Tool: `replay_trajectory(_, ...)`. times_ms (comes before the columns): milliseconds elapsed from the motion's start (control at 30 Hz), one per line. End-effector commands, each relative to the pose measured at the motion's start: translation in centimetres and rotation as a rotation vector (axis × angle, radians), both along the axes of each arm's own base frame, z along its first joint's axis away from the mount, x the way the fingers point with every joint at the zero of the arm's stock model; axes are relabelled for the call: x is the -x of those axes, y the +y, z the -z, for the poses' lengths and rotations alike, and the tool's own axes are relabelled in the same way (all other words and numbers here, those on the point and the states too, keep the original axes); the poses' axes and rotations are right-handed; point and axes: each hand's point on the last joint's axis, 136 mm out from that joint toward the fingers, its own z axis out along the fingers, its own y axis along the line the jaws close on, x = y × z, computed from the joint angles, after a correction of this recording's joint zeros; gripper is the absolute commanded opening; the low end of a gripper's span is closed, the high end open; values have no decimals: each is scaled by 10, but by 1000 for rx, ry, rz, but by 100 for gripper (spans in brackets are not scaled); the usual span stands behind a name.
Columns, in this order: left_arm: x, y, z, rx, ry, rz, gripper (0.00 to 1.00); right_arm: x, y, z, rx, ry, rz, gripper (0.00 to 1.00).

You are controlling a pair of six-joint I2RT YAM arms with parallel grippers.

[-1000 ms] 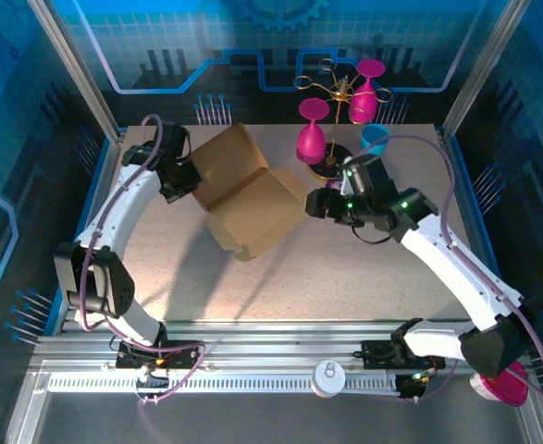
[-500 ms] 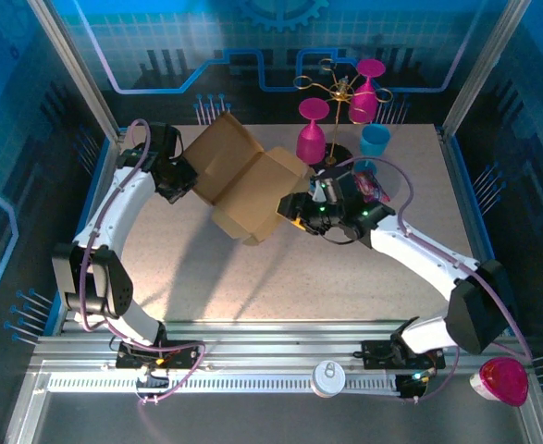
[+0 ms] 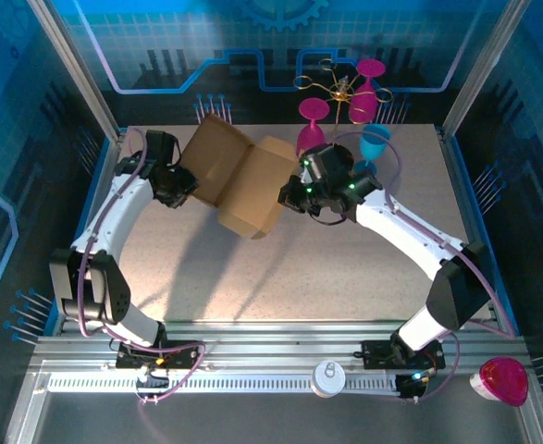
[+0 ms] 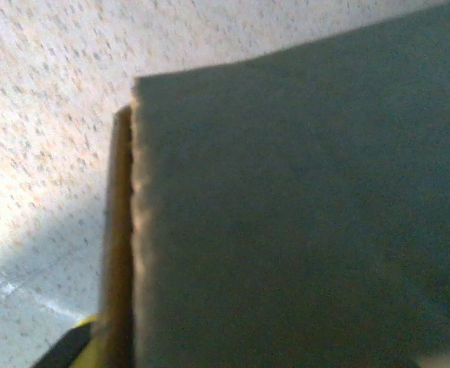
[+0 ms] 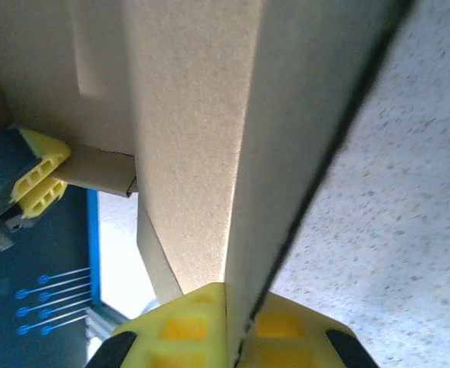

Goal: Fold the paper box

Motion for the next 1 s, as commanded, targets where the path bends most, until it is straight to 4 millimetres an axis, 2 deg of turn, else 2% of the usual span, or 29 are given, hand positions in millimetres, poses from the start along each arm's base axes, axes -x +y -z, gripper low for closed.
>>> replay_trajectory(0,15,-18,-9,87,-19,43,43,18,-25,30,225,72,-70,0)
replay_trajectory(100,33,-30,-5,151,-9,48,54,19,-31,34,287,95,-151,0)
replay_trajectory(267,67,-50,2,244,32,69,61,20,-42,38,372,115,-272,0)
replay_trajectory(367,86,-47,5,212,52,87,67,19,-52,35,414,107,-330,0)
replay_trajectory(500,98,-30,-1,93,48,108,67,19,-68,30,513,107,-412,0)
replay_trajectory(633,91,-21,-16,13,12,133,67,14,-86,19,641,75,-461,0)
replay_trajectory(800,71,-16,-34,-47,-50,167,64,3,-105,9,816,29,-508,0)
replay_trajectory(967,43,-31,-52,-71,-176,322,54,-7,-91,5,1003,-111,-657,0)
